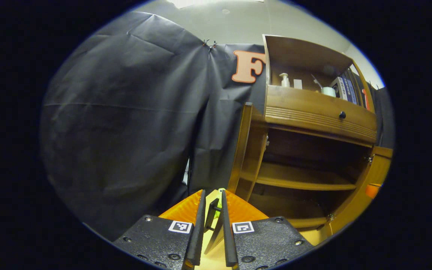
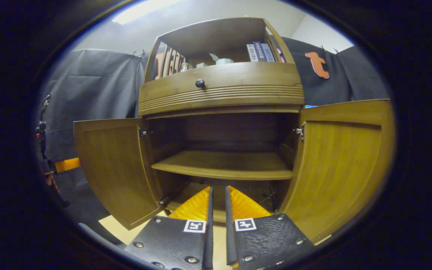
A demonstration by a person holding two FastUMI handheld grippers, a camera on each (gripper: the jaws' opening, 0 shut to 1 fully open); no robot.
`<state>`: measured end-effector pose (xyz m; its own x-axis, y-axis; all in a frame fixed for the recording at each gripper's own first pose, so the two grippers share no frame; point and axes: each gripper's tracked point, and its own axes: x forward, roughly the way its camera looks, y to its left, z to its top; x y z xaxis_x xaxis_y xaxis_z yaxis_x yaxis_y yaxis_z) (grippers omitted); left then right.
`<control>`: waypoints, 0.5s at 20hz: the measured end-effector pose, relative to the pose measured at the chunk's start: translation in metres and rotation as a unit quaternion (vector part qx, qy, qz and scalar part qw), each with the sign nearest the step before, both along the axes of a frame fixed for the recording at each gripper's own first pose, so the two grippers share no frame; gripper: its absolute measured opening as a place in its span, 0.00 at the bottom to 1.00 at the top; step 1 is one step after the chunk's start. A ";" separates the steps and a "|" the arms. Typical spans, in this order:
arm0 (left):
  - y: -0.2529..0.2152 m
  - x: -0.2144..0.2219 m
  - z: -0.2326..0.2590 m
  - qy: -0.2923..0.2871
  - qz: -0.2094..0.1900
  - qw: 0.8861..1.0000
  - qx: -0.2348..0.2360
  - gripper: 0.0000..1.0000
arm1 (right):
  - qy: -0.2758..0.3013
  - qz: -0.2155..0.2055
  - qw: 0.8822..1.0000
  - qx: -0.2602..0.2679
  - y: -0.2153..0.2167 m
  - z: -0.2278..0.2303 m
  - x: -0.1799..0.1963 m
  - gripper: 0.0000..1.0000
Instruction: Open the right door of the double-door shoe cabinet with the right hand, and open the left door with the left hand.
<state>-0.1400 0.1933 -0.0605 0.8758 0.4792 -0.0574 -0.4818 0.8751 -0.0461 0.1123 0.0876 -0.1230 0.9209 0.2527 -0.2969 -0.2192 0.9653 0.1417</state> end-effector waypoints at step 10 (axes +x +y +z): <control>-0.091 0.033 0.083 -0.050 -0.103 0.993 0.039 0.17 | -0.046 -0.029 0.998 0.020 -0.015 0.058 -0.003 0.14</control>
<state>-0.1072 0.1027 0.0229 0.9551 0.2888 0.0658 -0.2886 0.9574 -0.0124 0.1094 0.0723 -0.0646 0.9574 0.2076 -0.2008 -0.1766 0.9709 0.1616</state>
